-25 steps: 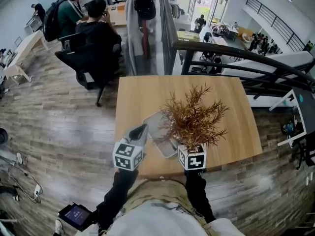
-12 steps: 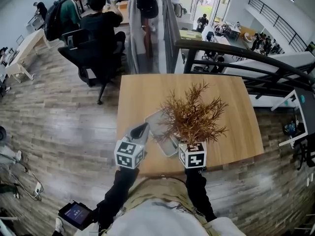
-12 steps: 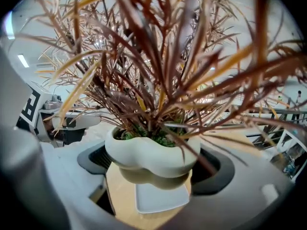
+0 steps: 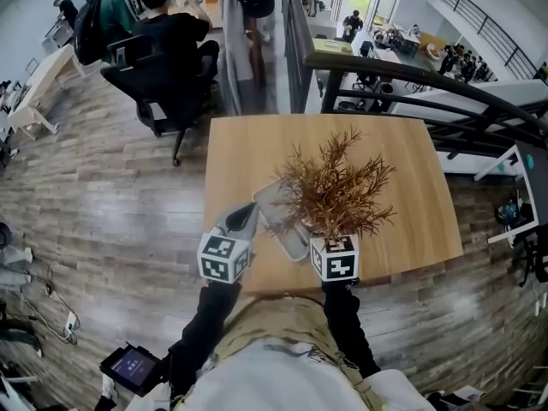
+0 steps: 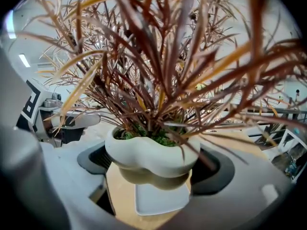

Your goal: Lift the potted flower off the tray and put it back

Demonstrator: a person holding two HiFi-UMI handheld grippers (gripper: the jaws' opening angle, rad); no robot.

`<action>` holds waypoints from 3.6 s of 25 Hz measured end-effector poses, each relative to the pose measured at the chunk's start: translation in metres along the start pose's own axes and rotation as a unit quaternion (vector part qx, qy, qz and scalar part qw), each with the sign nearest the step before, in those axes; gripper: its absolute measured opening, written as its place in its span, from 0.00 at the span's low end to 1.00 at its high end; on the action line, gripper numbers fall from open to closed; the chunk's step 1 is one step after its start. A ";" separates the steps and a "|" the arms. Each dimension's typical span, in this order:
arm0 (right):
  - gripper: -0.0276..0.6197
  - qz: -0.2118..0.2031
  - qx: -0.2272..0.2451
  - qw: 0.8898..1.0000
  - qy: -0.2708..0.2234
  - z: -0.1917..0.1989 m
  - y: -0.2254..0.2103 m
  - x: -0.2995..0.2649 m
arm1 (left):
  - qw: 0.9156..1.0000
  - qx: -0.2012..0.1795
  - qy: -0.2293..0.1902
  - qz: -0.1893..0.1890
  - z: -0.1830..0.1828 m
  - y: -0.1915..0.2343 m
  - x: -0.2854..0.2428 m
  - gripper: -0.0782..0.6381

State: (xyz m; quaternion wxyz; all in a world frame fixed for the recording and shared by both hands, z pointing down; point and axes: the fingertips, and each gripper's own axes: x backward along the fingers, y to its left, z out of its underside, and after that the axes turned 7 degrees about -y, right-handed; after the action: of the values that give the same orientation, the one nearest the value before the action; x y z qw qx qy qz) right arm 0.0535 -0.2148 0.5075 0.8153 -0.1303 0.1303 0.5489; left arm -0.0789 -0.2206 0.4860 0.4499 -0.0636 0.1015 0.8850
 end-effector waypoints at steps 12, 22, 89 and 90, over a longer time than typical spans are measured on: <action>0.82 -0.017 -0.003 1.000 0.014 0.041 -0.002 -0.033 | 0.998 0.006 0.057 -0.012 0.051 0.021 -0.010 0.11; 0.82 -0.023 -0.006 0.998 0.058 0.107 -0.008 -0.060 | 0.994 0.027 0.105 -0.022 0.098 0.032 -0.010 0.11; 0.75 -0.056 -0.010 0.988 0.140 0.284 0.024 -0.066 | 0.975 0.056 0.203 -0.066 0.199 0.036 0.050 0.11; 0.71 -0.055 -0.010 0.989 0.138 0.278 0.023 -0.052 | 0.976 0.054 0.200 -0.064 0.193 0.029 0.051 0.11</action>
State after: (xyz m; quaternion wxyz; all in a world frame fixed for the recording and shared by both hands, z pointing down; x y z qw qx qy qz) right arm 0.0322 -0.1526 0.7832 0.8170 -0.2196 0.2284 0.4818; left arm -0.1367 -0.1512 0.6666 0.4789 -0.2216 0.2332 0.8168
